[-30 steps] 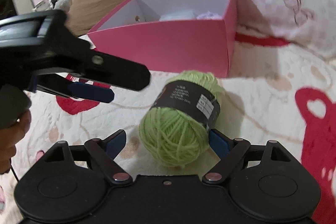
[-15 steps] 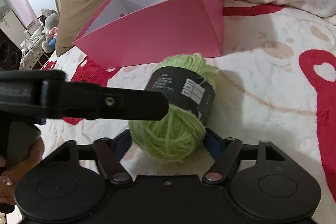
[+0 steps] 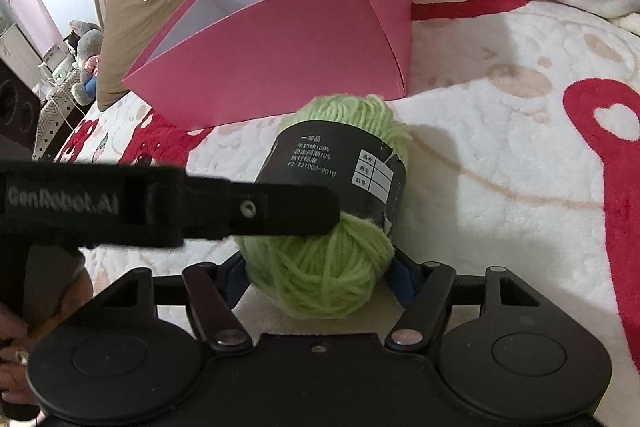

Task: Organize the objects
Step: 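Close the left tool on the green yarn ball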

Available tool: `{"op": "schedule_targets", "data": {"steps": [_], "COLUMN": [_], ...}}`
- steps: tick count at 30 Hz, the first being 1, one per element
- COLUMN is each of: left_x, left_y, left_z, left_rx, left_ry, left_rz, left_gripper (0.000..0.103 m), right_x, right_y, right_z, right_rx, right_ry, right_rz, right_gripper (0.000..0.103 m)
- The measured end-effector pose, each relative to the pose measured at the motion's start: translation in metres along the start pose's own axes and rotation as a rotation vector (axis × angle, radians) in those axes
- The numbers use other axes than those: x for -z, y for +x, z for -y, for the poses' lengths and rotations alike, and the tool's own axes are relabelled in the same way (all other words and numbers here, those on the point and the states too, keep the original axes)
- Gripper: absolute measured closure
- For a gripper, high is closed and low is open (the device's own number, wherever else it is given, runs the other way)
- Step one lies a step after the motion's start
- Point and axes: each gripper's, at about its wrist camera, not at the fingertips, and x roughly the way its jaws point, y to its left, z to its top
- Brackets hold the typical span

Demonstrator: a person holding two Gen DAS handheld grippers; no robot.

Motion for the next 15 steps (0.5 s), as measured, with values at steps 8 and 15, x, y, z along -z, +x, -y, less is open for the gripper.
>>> {"op": "schedule_targets", "data": {"steps": [8, 15], "left_x": [0.009, 0.007], "left_y": [-0.008, -0.031], "left_z": [-0.005, 0.009], "left_rx": [0.043, 0.075], "left_ry": [-0.039, 0.011], "left_rz": [-0.004, 0.026], "left_gripper": [0.05, 0.052], "right_x": [0.005, 0.008], "right_y": [-0.005, -0.032], "right_z": [-0.012, -0.031], "right_rx": [0.031, 0.09], "right_ry": [-0.052, -0.104], "right_rz": [0.006, 0.083], "right_gripper": [0.038, 0.039]}}
